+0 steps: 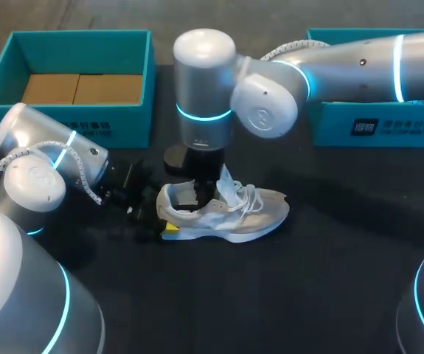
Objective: Take the shoe out of the shoebox, open the shoe tongue, remove and reinsert the insole, then place the shoe into the shoebox
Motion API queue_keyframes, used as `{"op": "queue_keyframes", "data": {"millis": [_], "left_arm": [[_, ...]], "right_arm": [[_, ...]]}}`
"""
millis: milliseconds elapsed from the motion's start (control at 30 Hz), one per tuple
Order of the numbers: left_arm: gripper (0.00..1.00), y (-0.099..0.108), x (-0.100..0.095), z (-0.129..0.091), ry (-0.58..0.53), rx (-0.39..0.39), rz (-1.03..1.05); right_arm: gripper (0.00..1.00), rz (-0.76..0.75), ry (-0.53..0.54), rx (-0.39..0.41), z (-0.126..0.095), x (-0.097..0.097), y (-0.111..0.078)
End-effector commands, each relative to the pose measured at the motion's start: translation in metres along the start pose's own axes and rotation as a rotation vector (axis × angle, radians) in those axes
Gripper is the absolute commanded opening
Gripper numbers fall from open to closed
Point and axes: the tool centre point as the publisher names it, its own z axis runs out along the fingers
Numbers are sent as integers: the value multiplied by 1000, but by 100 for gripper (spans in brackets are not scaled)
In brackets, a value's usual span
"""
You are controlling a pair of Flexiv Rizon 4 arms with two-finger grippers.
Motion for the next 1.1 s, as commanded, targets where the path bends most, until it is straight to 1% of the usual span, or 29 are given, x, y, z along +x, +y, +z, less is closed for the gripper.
{"op": "queue_keyframes", "data": {"millis": [33,200,267,300,333,367,400,433,600,867,1100], "left_arm": [[0,4,-3,3,1,-2,1],[0,4,-3,3,1,-2,1],[0,4,-3,3,1,-2,1],[0,4,-3,3,1,-2,1],[0,4,-3,3,1,-2,1],[0,4,-3,3,1,-2,1],[0,4,-3,3,1,-2,1],[0,4,-3,3,1,-2,1],[0,4,-3,3,1,-2,1],[0,4,-3,3,1,-2,1],[0,4,-3,3,1,-2,1]], "right_arm": [[44,-7,44,16,22,-5,8],[43,0,67,28,31,-1,6],[36,5,78,39,38,0,5],[34,6,80,39,39,1,4],[24,12,86,40,42,1,3],[20,18,89,41,44,2,2],[9,20,91,43,45,2,1],[0,23,94,46,46,3,0],[0,37,98,53,45,5,-5],[0,58,41,53,16,11,-13],[0,64,-20,41,-7,16,-12]]}}
